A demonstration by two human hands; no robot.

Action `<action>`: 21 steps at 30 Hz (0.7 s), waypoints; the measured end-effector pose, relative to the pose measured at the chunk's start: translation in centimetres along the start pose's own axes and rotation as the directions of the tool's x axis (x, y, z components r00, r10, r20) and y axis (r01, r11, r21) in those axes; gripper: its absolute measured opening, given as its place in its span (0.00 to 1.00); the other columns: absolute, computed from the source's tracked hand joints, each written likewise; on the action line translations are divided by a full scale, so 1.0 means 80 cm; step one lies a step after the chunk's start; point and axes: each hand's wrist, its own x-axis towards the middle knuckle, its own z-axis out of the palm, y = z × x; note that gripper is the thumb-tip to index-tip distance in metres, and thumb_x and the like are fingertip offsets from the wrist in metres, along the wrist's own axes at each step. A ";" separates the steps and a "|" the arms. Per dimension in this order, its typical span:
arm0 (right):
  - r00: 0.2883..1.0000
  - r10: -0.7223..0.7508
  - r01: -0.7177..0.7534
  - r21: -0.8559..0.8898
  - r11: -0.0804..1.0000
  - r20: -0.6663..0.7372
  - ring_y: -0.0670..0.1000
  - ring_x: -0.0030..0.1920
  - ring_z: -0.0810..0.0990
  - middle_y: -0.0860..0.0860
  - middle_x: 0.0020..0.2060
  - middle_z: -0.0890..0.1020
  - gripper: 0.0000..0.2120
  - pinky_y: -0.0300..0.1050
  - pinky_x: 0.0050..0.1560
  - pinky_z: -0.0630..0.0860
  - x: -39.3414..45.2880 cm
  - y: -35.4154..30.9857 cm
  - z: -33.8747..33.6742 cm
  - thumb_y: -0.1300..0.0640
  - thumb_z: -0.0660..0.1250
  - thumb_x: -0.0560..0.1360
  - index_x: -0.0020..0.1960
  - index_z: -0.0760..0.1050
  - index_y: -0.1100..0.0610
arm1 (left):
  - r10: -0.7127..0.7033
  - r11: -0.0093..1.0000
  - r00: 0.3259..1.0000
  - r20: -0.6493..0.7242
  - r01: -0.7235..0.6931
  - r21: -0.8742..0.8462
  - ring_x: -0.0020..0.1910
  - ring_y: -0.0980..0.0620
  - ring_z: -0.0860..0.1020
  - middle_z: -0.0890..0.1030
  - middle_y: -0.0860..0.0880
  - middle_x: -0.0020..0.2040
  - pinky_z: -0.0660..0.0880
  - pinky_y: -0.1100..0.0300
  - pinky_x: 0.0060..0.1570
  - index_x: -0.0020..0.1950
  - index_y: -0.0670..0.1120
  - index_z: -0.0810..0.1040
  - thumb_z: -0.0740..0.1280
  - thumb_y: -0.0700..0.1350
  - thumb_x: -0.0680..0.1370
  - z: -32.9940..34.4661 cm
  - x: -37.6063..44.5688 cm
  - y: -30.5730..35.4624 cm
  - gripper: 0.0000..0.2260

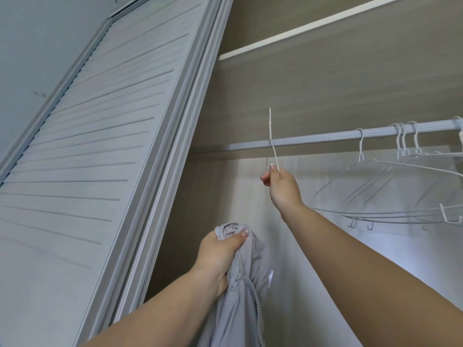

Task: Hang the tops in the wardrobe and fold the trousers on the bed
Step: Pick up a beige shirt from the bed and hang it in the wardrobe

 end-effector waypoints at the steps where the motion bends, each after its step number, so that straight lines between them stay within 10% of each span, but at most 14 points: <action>1: 1.000 -0.014 0.014 -0.005 1.000 0.013 0.54 0.51 0.79 0.52 0.44 0.81 0.20 0.46 0.51 0.71 -0.006 0.000 -0.002 0.50 0.51 0.82 0.36 0.73 0.52 | 0.004 1.000 1.000 0.000 -0.004 0.006 0.47 0.39 0.83 0.84 0.38 0.46 0.79 0.44 0.53 0.52 0.38 0.80 0.72 0.37 0.73 -0.002 0.001 0.000 0.08; 21: 0.991 0.031 -0.041 0.073 0.996 0.129 0.45 0.31 0.79 0.48 0.33 0.76 0.14 0.40 0.32 0.79 -0.246 0.003 -0.178 0.56 0.54 0.82 0.43 0.75 0.50 | 0.008 0.971 0.972 -0.234 0.049 0.236 0.52 0.42 0.81 0.83 0.41 0.51 0.77 0.44 0.57 0.54 0.41 0.79 0.68 0.42 0.77 -0.062 -0.069 -0.073 0.07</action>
